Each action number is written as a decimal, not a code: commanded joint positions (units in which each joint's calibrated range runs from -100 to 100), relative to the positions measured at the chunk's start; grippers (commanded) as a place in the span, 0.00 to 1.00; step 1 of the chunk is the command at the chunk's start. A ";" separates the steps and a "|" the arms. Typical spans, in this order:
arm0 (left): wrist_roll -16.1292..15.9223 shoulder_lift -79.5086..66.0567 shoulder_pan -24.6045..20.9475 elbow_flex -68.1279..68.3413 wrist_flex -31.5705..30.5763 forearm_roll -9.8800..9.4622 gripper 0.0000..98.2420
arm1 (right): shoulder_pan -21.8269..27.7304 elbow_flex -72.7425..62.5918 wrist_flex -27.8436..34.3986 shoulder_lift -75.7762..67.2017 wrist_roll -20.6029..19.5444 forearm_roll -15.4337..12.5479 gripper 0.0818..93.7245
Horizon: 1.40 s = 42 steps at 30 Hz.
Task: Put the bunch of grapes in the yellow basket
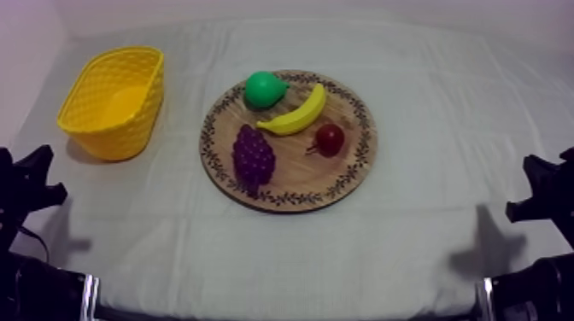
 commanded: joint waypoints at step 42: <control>2.04 2.86 2.97 -29.66 20.22 -0.63 0.00 | 0.02 -0.04 0.01 0.03 -0.04 -0.02 0.00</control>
